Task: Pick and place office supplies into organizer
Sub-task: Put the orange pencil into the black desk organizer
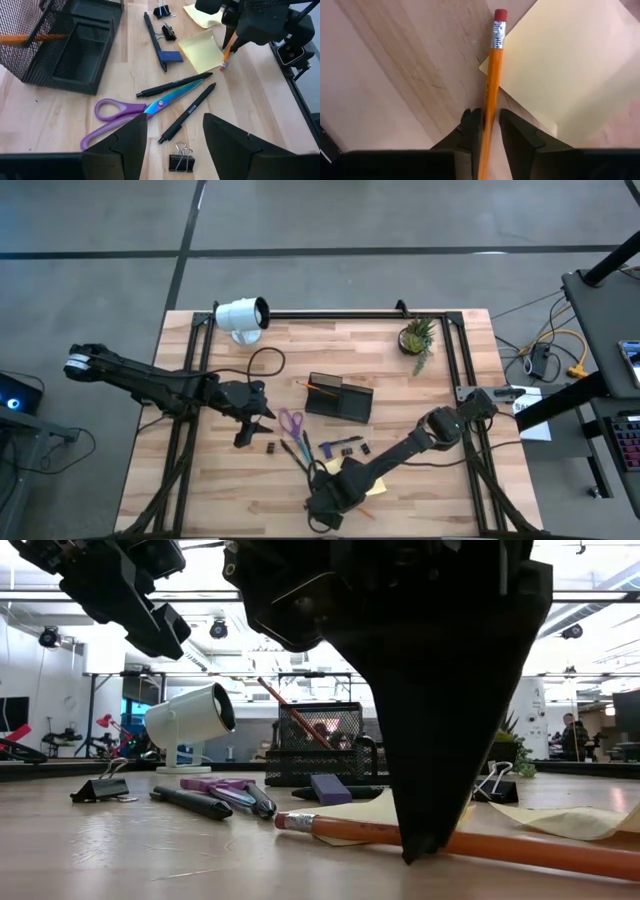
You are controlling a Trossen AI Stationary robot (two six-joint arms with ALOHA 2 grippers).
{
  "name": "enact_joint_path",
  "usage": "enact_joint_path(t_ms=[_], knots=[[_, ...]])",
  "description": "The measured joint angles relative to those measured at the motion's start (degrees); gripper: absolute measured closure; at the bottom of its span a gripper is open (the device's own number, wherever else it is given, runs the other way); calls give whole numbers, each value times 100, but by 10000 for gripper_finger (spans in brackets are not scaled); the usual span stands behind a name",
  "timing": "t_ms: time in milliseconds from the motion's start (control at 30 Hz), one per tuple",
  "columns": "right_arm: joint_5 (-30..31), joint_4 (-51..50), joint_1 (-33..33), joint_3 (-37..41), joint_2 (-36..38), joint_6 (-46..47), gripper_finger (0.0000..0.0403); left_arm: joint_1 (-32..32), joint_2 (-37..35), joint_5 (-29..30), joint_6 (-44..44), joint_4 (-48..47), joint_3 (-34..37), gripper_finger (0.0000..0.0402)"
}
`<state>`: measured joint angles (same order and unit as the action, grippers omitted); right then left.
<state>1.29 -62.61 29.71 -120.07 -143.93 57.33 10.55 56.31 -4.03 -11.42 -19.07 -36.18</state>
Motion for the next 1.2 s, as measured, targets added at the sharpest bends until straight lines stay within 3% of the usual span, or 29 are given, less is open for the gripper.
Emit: enact_joint_path(t_ms=[233,367,667,933,1100,1200], knots=[[18,2,1,-2,-27,-296,347,-4,17,-2,8,2,0,224],[28,-90,1,-115,-42,-394,369,-4,17,-2,11,3,0,224],[365,-469,7,-709,-110,24,389,-2,13,-1,15,4,-15,224],[2068,-813,-28,-1423,214,1322,390,-2,-5,-1,13,3,-32,224],[3740,-1930,-119,-1462,672,2562,390,2,-164,-1,13,-6,-44,224],[4572,-2383,-372,-1466,989,2672,390,2,-312,0,13,-35,-40,224]])
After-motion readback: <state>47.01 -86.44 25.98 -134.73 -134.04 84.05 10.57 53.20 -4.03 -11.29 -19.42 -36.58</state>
